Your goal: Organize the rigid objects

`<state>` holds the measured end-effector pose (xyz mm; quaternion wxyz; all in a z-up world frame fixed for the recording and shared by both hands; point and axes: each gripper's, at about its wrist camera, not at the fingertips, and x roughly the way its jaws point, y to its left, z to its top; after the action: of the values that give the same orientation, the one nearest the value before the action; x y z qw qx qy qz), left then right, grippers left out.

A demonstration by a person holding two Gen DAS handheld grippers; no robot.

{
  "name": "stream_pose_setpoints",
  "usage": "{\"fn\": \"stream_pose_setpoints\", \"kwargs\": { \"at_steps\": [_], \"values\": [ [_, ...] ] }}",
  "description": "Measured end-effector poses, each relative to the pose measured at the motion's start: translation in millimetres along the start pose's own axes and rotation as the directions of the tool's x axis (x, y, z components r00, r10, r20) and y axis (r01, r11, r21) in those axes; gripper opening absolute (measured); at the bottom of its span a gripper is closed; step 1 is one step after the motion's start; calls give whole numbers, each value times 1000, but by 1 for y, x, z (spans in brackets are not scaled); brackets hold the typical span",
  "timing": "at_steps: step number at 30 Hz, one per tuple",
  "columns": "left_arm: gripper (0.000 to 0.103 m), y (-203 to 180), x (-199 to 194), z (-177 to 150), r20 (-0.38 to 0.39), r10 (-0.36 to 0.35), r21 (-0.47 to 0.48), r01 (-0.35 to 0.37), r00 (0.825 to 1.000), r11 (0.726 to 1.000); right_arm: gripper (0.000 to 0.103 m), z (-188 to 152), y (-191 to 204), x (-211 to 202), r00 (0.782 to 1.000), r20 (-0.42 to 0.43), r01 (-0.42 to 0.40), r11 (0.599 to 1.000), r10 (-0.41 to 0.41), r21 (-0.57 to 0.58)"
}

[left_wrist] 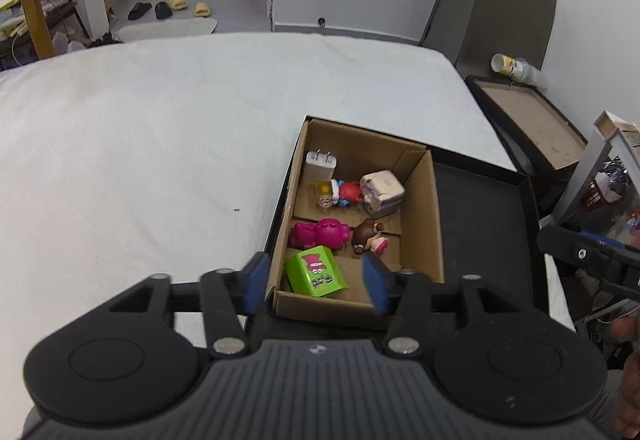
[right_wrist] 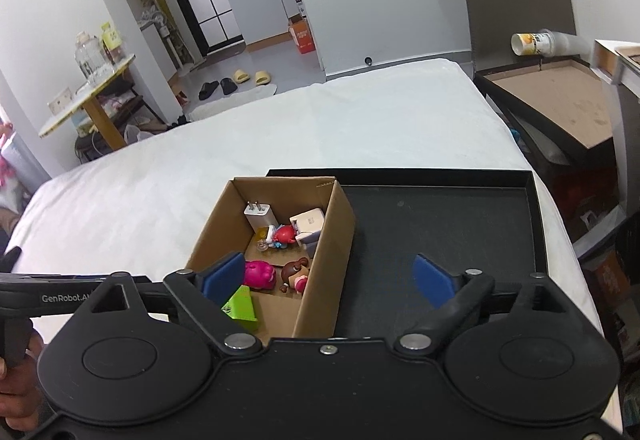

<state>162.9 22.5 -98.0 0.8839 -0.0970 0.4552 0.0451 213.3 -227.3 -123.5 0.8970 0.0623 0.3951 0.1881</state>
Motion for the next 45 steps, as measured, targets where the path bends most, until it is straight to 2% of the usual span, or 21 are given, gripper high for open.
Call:
{"fn": "stream_pose_setpoints", "kwargs": {
  "at_steps": [2, 7, 11, 16, 21, 30, 34, 45],
  "values": [
    [63, -3, -10, 1, 13, -9, -1, 9, 1000, 1000, 96, 0, -1, -7, 1000, 2, -4, 1000, 4, 7],
    [70, -12, -38, 3, 55, -35, 35, 33, 998, 999, 103, 0, -2, -28, 1000, 21, 2, 999, -2, 33],
    [78, -17, -61, 4, 77, -60, 49, 56, 995, 997, 103, 0, -3, -46, 999, 39, -16, 998, 14, 65],
    [86, -23, -88, 3, 103, -89, 66, 83, 991, 994, 103, 0, -7, -63, 997, 17, -71, 988, 70, 139],
    [92, -27, -110, 3, 120, -110, 85, 100, 987, 991, 103, 0, -1, -81, 999, 29, -44, 990, 40, 136],
    [95, -33, -148, -7, 158, -114, 134, 93, 981, 987, 103, -7, 7, -112, 998, 50, -40, 991, 34, 131],
    [96, -31, -161, -14, 198, -113, 132, 87, 974, 987, 103, -10, 9, -124, 998, 61, -34, 993, 27, 113],
    [101, -24, -187, -38, 216, -111, 130, 84, 970, 988, 103, -32, 11, -147, 996, 89, 1, 994, -11, 109]
  ]
}}
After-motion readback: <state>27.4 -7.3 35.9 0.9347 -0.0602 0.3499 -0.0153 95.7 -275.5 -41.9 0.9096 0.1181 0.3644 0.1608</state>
